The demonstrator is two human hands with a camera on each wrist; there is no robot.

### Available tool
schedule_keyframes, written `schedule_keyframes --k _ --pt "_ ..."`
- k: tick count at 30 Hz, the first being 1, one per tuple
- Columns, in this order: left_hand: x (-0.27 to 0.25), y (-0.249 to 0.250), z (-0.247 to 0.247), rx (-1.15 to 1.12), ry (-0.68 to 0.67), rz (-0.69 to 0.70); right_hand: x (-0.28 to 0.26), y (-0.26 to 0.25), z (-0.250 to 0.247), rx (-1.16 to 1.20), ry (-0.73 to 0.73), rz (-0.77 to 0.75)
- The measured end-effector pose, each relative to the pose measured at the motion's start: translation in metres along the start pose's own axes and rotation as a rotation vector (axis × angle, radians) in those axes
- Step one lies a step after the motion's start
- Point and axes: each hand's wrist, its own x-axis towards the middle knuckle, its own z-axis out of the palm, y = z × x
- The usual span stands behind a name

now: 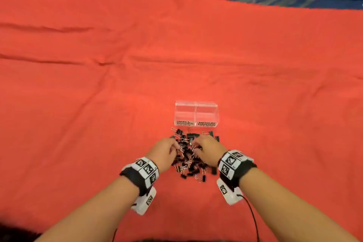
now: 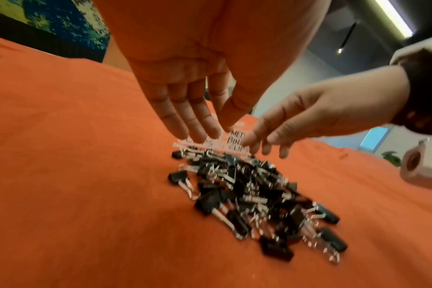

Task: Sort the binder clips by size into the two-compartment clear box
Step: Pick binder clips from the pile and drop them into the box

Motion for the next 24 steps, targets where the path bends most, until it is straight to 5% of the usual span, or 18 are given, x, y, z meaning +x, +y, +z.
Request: schedule_keyframes --k 13,24 --pt "0.014 -0.034 0.041 0.114 -0.016 0.043 0.018 0.017 0.011 -0.108 0.128 0.118" --pt "0.051 -0.028 -0.002 0.03 0.198 -0.075 0.063 -0.029 0.026 -0.162 0.105 -0.071"
